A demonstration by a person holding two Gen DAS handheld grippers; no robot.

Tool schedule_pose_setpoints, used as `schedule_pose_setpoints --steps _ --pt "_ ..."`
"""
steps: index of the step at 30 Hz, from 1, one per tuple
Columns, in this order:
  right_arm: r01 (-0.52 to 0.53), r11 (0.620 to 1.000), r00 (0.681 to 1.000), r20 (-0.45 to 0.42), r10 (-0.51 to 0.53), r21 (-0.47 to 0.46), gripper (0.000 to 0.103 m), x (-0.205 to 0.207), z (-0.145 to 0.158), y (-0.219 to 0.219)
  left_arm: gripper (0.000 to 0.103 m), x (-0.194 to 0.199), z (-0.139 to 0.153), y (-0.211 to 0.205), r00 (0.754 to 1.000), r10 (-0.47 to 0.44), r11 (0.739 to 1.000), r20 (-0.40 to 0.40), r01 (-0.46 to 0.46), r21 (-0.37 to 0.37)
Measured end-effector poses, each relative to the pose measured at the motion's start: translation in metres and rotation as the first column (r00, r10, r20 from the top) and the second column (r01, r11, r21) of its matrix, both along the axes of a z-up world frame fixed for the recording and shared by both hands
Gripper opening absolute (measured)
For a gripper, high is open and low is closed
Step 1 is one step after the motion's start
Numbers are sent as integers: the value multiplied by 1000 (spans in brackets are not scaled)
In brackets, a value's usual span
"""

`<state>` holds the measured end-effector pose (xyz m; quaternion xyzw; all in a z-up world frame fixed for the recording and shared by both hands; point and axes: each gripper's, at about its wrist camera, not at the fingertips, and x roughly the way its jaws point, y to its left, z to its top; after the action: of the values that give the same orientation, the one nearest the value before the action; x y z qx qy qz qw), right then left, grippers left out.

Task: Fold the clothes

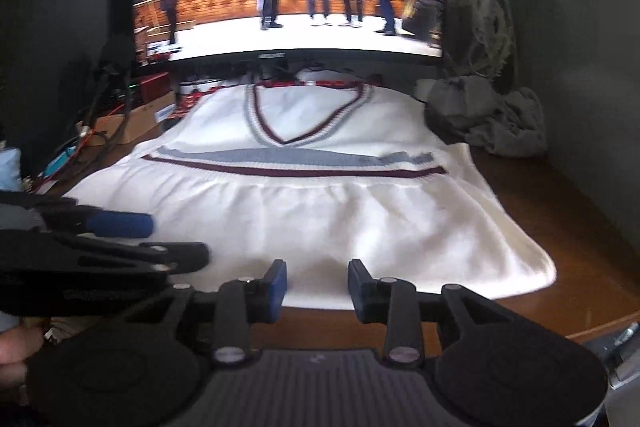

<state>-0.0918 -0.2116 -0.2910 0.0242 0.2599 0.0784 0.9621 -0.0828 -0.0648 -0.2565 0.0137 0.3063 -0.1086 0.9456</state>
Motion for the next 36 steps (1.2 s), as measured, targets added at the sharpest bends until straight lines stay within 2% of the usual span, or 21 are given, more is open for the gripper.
schedule_pose_setpoints --steps 4,11,12,14,18,21,26,29,30,32,36 --pt "59 998 998 -8 -59 29 32 1 -1 -19 58 0 0 0 1000 1 1000 1 -1 1" --pt "202 978 979 12 -201 -55 33 1 -1 -50 59 0 0 -1 1000 0 1000 2 0 4" --pt "209 977 978 9 -209 -43 33 0 -1 -59 59 0 0 -1 1000 0 1000 2 0 5" --pt "226 974 974 0 -226 -20 40 -1 -1 -73 59 0 0 -1 1000 0 1000 3 0 5" --pt "245 969 969 1 -245 -13 40 -2 0 -80 60 0 0 -1 1000 0 1000 4 0 5" --pt "234 972 972 20 -233 -34 11 0 2 -75 61 -1 0 -1 1000 -1 1000 4 1 4" --pt "216 974 976 50 -212 -69 10 2 5 -68 61 -1 0 -1 1000 -3 1000 4 3 4" --pt "244 969 970 15 -244 -24 10 7 3 -84 61 -1 -1 -1 1000 -3 1000 5 3 3" --pt "254 967 967 3 -254 -9 6 8 3 -89 61 -1 -1 -1 1000 -3 1000 6 3 2" --pt "265 964 964 -17 -265 27 5 10 4 -97 62 -1 -1 -1 1000 -4 1000 7 4 2" --pt "222 974 975 19 -223 38 5 10 11 -90 64 -1 -1 -3 1000 -10 1000 7 10 4"
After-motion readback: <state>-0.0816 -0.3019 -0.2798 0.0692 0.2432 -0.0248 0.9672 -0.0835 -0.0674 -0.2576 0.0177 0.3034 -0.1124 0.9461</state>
